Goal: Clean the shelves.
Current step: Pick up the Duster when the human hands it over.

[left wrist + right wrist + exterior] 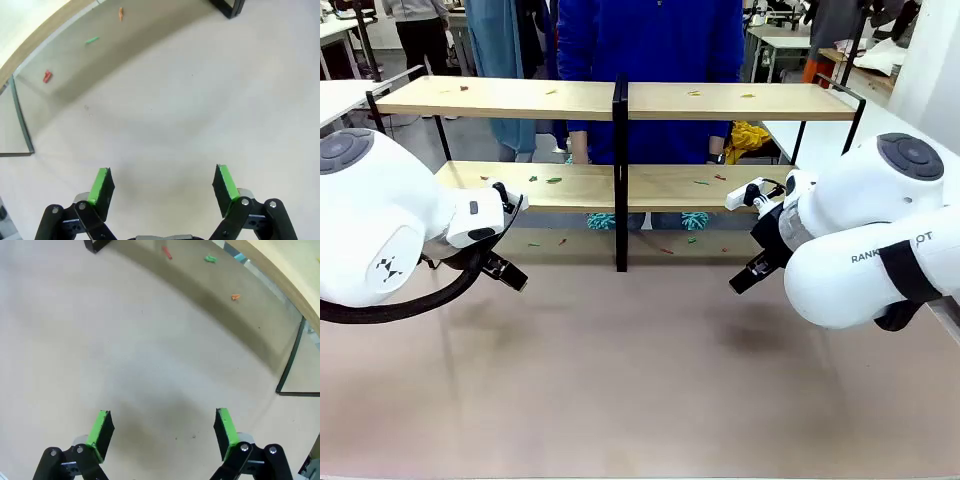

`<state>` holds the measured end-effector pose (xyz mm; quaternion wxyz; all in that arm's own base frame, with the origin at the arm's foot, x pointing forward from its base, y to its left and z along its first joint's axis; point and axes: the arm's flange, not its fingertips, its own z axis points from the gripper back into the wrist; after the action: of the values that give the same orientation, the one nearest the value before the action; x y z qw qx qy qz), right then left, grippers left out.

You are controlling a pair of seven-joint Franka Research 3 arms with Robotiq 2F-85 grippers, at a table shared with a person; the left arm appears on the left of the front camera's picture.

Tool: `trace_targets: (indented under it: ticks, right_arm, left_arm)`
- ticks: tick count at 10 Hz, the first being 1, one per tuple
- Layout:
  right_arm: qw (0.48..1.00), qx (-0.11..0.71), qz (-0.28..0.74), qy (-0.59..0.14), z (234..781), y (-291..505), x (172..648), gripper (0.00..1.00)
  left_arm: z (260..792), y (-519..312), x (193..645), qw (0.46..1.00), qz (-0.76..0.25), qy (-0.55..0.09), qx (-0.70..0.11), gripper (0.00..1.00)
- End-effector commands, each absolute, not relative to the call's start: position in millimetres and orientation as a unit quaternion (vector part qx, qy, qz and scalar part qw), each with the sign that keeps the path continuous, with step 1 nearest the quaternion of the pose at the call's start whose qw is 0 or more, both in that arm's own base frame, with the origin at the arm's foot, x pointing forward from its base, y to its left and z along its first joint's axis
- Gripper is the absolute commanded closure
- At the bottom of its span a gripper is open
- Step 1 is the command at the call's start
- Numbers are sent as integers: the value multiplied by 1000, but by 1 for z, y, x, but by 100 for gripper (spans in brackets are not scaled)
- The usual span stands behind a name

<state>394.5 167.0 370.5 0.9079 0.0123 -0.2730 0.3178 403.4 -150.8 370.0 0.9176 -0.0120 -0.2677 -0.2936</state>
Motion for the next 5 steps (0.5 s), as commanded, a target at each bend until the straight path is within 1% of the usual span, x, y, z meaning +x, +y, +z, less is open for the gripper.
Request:
trace_targets:
  ticks: [1,5]
  right_arm:
    - [908,12,318,-273,371,167,395,0]
    - [908,12,318,-273,371,167,395,0]
  left_arm:
    - [370,-151,403,918,-294,-268,-12,0]
    - [370,-151,403,918,-294,-268,-12,0]
